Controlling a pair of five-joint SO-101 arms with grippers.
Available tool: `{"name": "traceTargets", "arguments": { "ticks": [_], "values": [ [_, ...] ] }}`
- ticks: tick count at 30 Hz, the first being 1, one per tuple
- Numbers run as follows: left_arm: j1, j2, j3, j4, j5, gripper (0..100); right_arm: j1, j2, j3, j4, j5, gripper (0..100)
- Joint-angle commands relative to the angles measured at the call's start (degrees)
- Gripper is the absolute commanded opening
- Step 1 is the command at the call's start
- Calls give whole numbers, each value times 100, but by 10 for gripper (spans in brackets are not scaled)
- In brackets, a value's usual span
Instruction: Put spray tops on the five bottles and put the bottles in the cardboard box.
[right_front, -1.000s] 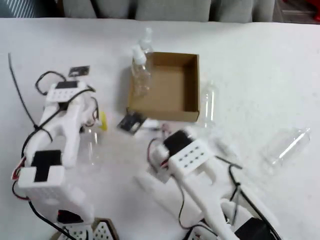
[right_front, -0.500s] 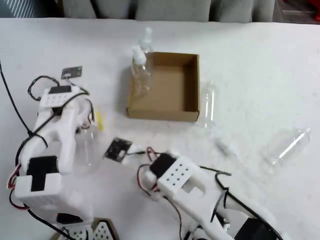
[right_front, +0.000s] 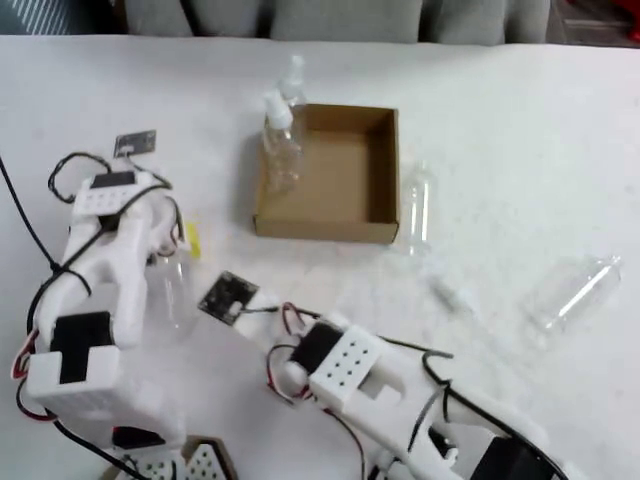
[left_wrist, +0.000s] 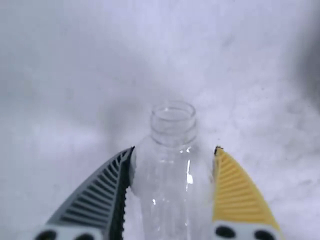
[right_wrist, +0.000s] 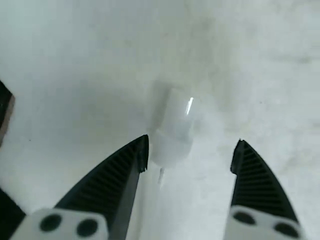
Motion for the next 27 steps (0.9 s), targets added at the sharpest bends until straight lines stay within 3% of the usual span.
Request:
{"name": "traceTargets", "arguments": {
  "ticks": [1, 8, 13, 18, 20, 23, 27],
  "values": [
    [-101, -330, -53, -123, -70, 20, -66, -127, 97, -338, -70, 244],
    [-101, -330, -44, -123, -70, 20, -57, 119, 352, -848, -62, 243],
    [-101, -330, -35, -123, -70, 20, -40, 945, -229, -505, -62, 234],
    [-84, -330, -26, -123, -70, 20, -22, 1446, -659, -303, -53, 14],
    [-75, -330, -26, -123, -70, 20, -4, 1446, -730, -171, -44, 37],
    [-48, -330, -26, -105, -70, 20, 356, 1174, -914, 233, 185, 11],
    [171, -382, -26, -70, -44, 20, 1429, 330, -1160, 787, 246, 15]
  ]
}}
